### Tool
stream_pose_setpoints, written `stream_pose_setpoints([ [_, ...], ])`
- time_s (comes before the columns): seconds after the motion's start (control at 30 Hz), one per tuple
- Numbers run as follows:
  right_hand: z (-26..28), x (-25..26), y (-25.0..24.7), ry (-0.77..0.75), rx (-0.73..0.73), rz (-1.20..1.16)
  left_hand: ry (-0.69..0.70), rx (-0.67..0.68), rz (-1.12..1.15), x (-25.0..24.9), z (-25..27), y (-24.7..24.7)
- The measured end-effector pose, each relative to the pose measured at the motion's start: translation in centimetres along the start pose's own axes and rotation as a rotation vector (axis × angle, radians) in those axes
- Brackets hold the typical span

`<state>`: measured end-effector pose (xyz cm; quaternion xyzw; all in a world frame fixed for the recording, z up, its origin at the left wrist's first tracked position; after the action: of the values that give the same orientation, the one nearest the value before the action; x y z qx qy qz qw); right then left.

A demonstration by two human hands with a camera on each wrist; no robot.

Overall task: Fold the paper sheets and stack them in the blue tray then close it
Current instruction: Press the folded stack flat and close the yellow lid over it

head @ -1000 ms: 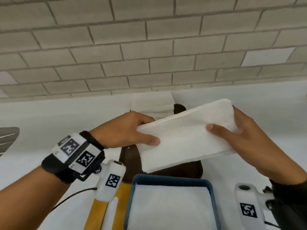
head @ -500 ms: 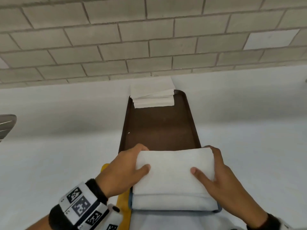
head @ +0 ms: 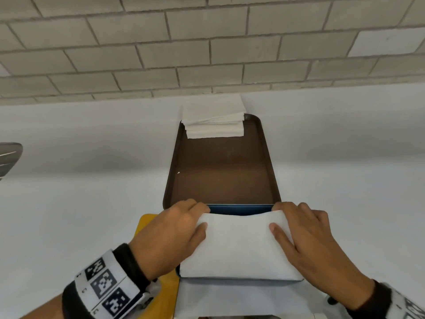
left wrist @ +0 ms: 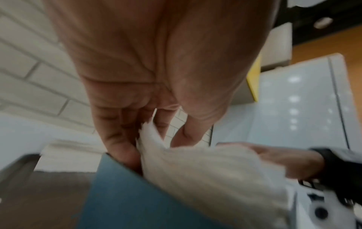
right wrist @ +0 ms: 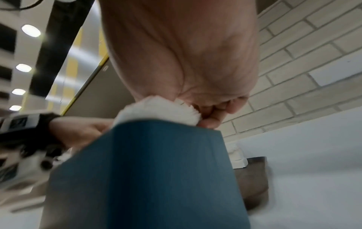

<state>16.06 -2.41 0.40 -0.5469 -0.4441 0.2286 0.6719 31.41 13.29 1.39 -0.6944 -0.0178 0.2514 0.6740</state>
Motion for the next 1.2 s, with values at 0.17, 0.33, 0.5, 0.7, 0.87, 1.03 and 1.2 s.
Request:
stream_pose_setpoints([
  [0.17, 0.3, 0.5, 0.6, 0.084, 0.120, 0.052, 0.037, 0.035, -0.176, -1.0, 1.1, -1.0],
  [0.33, 1.3, -0.9, -1.1, -0.062, 0.377, 0.169, 0.207, 0.226, -0.224, -2.2, 3.5, 0.0],
  [0.5, 1.0, -1.9, 0.1, -0.169, 0.476, 0.318, 0.235, 0.375, -0.241, -1.7, 3.4, 1.5],
  [0.7, 0.7, -0.7, 0.2, -0.264, 0.450, 0.286, 0.234, 0.400, -0.299, -1.3, 2.8, 1.8],
  [0.87, -0.3, 0.2, -1.3, -0.316, 0.434, 0.110, 0.232, 0.299, -0.156, -1.2, 1.1, -2.2],
  [1.03, -2.4, -1.5, -4.3, -0.270, 0.214, -0.032, 0.099, -0.041, 0.024, 1.7, -7.7, -12.2],
  [1.2, -3.3, -3.4, -3.7, -0.280, 0.029, -0.101, -0.092, -0.059, -0.089, 7.8, -20.4, -11.6],
])
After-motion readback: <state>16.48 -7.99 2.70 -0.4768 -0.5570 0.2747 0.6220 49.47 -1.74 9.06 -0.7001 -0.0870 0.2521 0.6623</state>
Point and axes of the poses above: each hand's wrist, its own z-axis away from the middle knuckle, its own y-axis out of the palm, x = y × z, the point moved 8 cm from there along -z, towards the middle knuckle, and after that the axes turned 2 degrees about y, right-handed, at the moved point
